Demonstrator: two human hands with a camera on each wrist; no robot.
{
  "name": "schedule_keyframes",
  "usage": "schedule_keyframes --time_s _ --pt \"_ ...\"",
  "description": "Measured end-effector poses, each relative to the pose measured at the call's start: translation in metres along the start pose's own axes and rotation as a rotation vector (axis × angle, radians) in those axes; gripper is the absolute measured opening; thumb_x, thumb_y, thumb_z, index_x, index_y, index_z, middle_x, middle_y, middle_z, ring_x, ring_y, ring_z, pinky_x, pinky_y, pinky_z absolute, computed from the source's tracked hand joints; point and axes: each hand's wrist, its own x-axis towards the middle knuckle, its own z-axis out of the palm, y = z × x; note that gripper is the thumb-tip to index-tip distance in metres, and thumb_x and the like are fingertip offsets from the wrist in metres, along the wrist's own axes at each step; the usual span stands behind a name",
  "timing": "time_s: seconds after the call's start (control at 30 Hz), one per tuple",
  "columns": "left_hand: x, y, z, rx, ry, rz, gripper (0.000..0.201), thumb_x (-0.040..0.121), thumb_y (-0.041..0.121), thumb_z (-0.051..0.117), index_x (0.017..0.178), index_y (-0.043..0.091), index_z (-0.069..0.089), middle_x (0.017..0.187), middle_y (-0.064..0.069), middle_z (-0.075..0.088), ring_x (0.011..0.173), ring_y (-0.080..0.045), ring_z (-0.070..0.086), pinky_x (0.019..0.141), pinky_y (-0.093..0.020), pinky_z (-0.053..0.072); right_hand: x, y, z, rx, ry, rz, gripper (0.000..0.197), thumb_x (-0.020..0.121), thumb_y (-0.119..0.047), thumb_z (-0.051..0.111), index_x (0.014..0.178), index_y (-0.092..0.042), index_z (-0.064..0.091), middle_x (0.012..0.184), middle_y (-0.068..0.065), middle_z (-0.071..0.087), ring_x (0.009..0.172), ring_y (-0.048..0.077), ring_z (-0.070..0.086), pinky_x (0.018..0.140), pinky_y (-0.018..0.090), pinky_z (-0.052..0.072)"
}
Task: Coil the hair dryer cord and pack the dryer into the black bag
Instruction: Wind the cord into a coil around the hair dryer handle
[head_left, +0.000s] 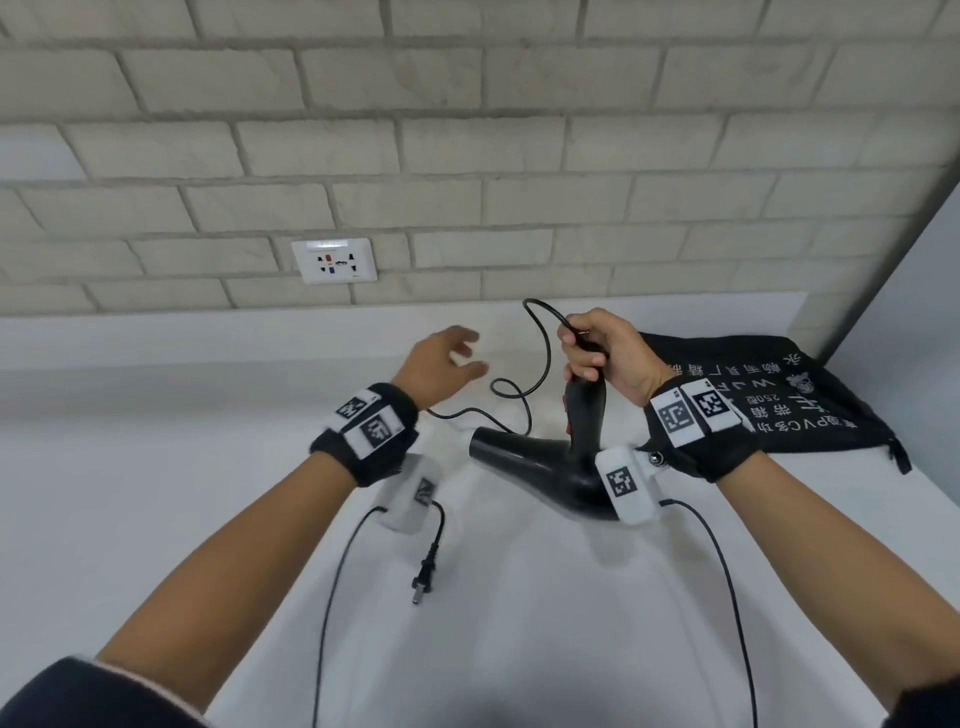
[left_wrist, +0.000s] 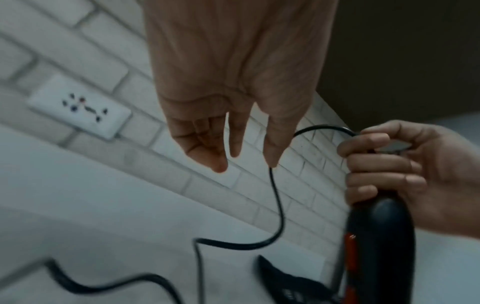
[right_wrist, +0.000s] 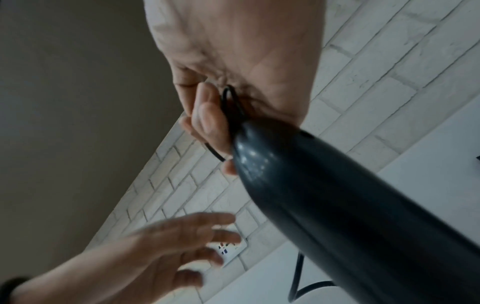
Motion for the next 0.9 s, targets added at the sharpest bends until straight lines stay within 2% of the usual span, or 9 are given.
schedule_keyframes --time_s 0.07,0.17,0.27,0.33,0.37,0.47,0.57,0.7,0.9 --pt "0.01 0.018 0.019 -0.113 -0.042 -0.049 0.066 0.079 0.028 0.068 0.137 0.013 0.038 0.129 -0.009 0.054 0.106 -0.022 0.054 0.09 -0.027 0.041 0.0 0.002 0.003 0.022 0.007 0.005 0.026 0.083 -0.027 0.033 0.061 -0.013 0.039 0.032 -0.011 0.026 0.03 0.006 0.025 0.056 0.027 0.04" --pt "0.018 0.032 0.054 -0.137 -0.294 -0.12 0.082 0.081 0.029 0.067 0.145 0.01 0.02 0.138 -0.012 0.046 0.126 -0.025 0.045 0.102 -0.031 0.036 -0.001 0.006 0.004 0.044 0.033 -0.008 0.032 0.089 -0.023 0.031 0.059 -0.014 0.037 0.031 -0.011 0.025 0.029 0.006 0.021 0.055 0.03 0.033" --pt "0.019 0.028 0.073 -0.134 -0.421 -0.084 0.043 0.089 0.019 0.056 0.126 0.001 0.048 0.099 -0.016 0.067 0.09 -0.021 0.06 0.085 -0.025 0.041 -0.003 0.007 0.002 0.013 0.08 -0.035 0.03 0.083 -0.028 0.037 0.057 -0.014 0.036 0.032 -0.011 0.024 0.029 0.005 0.02 0.051 0.028 0.033" --pt "0.02 0.02 0.067 -0.219 -0.314 -0.038 0.024 0.092 0.013 0.048 0.105 -0.001 0.062 0.067 -0.004 0.059 0.064 -0.018 0.057 0.065 -0.017 0.043 -0.005 0.007 -0.005 0.024 0.153 -0.044 0.035 0.089 -0.027 0.037 0.057 -0.014 0.036 0.031 -0.011 0.024 0.029 0.005 0.02 0.051 0.028 0.034" --pt "0.021 0.014 0.058 -0.222 -0.221 -0.022 0.024 0.093 0.012 0.045 0.101 -0.001 0.064 0.064 0.0 0.054 0.062 -0.019 0.054 0.058 -0.014 0.042 -0.005 0.007 -0.01 0.043 0.193 -0.046 0.035 0.088 -0.028 0.038 0.057 -0.014 0.036 0.031 -0.011 0.024 0.028 0.004 0.02 0.05 0.027 0.034" --pt "0.023 -0.005 0.02 -0.072 0.039 0.073 0.022 0.092 0.017 0.05 0.1 0.004 0.067 0.075 0.0 0.057 0.07 -0.016 0.05 0.064 -0.019 0.039 -0.004 0.008 -0.023 0.098 0.29 -0.047 0.03 0.082 -0.032 0.041 0.058 -0.013 0.038 0.03 -0.012 0.024 0.027 0.004 0.02 0.047 0.024 0.036" --pt "0.012 -0.022 -0.008 -0.004 0.164 0.178 0.016 0.087 0.023 0.059 0.098 0.014 0.066 0.061 0.001 0.054 0.056 -0.006 0.048 0.057 -0.014 0.036 0.002 0.01 -0.028 0.113 0.327 -0.035 0.034 0.093 -0.024 0.037 0.062 -0.013 0.043 0.031 -0.013 0.024 0.028 0.004 0.021 0.049 0.026 0.034" --pt "-0.025 -0.021 -0.011 0.11 0.14 0.43 0.022 0.085 0.025 0.055 0.096 0.013 0.068 0.069 0.011 0.05 0.061 0.004 0.049 0.061 -0.007 0.036 0.008 0.006 -0.021 0.134 0.272 0.002 0.033 0.094 -0.023 0.034 0.064 -0.014 0.045 0.032 -0.012 0.026 0.03 0.005 0.022 0.052 0.025 0.032" --pt "-0.045 0.023 0.011 0.197 -0.067 0.605 0.022 0.089 0.026 0.052 0.1 0.017 0.069 0.071 0.015 0.043 0.069 -0.005 0.042 0.065 -0.009 0.032 0.013 0.002 0.001 0.06 0.135 0.027 0.031 0.095 -0.018 0.035 0.076 -0.01 0.058 0.036 -0.007 0.041 0.033 0.005 0.034 0.05 0.023 0.032"
